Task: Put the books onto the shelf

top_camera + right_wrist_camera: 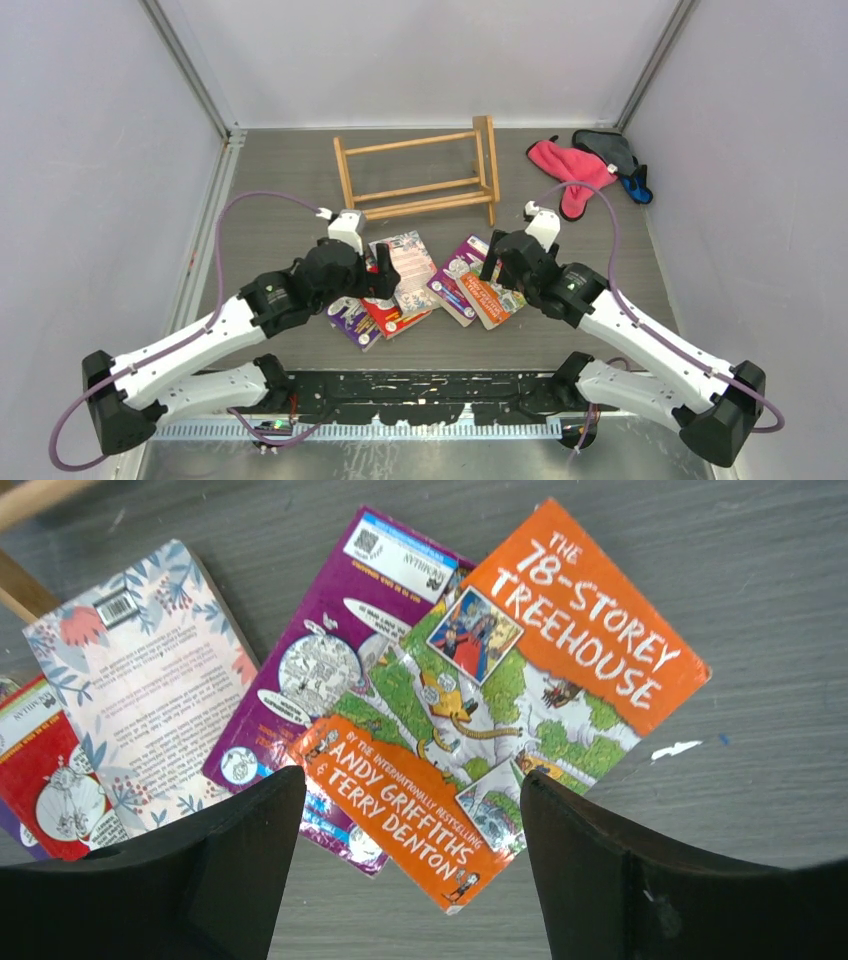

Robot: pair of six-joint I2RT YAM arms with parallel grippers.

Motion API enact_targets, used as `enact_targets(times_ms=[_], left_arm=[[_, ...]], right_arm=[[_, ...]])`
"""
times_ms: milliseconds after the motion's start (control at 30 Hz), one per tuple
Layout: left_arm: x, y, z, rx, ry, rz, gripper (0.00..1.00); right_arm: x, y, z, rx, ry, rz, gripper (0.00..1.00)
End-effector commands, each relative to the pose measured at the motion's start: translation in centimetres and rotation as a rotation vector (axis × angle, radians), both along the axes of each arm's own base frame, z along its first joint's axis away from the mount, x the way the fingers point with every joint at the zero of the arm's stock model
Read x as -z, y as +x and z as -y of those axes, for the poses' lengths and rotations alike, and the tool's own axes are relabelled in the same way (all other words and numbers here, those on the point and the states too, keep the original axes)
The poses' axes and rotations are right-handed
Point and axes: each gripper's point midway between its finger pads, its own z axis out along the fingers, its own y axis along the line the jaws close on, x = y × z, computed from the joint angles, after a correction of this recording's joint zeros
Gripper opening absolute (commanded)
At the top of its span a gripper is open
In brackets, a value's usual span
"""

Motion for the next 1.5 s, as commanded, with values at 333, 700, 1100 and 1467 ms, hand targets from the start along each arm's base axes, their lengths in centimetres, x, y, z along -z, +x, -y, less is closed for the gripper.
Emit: enact_targets(times_ms=[333,700,1100,1467], left_arm=[[-2.7,1.0,4.1,0.045,-0.115,0.036,1.00],[-3.0,1.2,5.9,0.099,-0.115,0.023,1.00],[-3.7,1.5,7.8,0.135,-0.107,0.026,1.00],[-3.9,1.8,8.5,0.144,-0.102,0.039,1.00]], right_arm=[[2.7,-3.3,1.0,0.258,0.312,0.026,0.84],[6.0,-4.7,3.2,0.418,0.394,0.006,0.87],[9.5,-5.7,3.5,0.482,0.478,-0.040,0.89],[12.0,-5.7,2.7,0.509,0.617,-0.045,0.99]])
